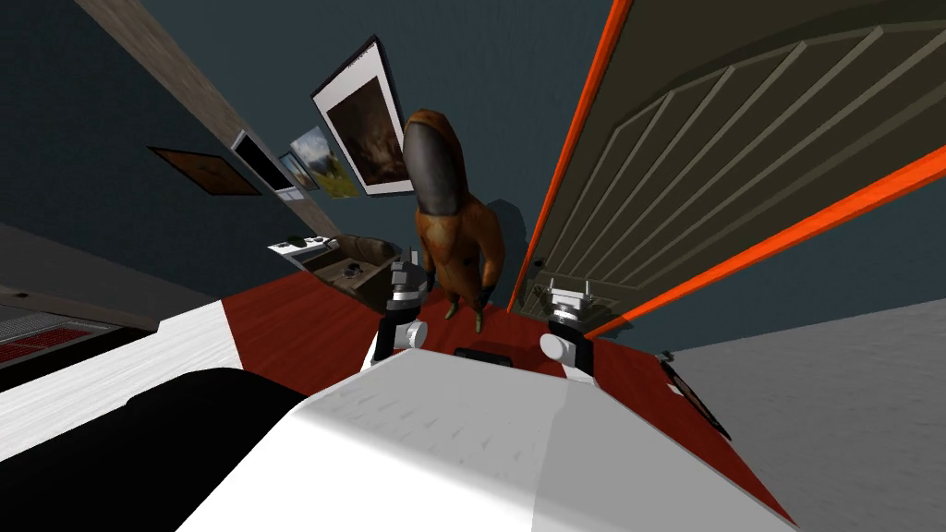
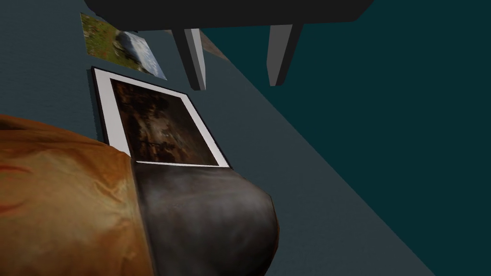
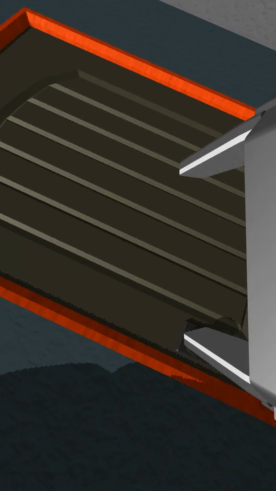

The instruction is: Pull the door open

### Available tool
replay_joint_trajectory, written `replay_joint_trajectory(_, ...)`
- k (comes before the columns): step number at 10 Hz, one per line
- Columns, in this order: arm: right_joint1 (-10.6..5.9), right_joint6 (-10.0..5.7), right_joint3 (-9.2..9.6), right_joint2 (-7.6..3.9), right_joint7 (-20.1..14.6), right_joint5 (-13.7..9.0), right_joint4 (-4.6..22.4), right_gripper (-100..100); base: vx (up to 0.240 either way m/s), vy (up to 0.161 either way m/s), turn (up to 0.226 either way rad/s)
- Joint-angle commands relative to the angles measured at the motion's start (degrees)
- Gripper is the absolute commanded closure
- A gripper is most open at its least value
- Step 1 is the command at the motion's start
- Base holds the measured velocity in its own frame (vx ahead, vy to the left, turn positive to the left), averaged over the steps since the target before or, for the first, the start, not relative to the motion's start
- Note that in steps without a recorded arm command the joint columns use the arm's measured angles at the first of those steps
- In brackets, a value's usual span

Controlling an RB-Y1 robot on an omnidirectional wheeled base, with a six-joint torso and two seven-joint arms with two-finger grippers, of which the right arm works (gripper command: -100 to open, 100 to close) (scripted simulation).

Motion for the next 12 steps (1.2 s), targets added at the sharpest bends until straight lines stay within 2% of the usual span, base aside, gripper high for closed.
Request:
replay_joint_trajectory(1,-1.12,0.30,0.45,-0.43,-1.54,-2.86,2.72,-100,0.077,-0.091,0.198)
replay_joint_trajectory(2,-1.12,0.30,0.45,-0.43,-1.54,-3.64,2.72,-100,0.048,-0.064,0.057)
replay_joint_trajectory(5,-2.89,0.71,1.11,-1.58,-4.49,-9.29,7.56,-100,0.058,-0.058,0.130)
replay_joint_trajectory(6,-2.89,0.71,1.11,-1.58,-4.49,-9.79,7.56,-100,0.041,-0.062,0.068)
replay_joint_trajectory(12,-5.98,1.43,2.26,-3.52,-9.64,-20.54,16.01,-100,0.062,-0.083,0.137)
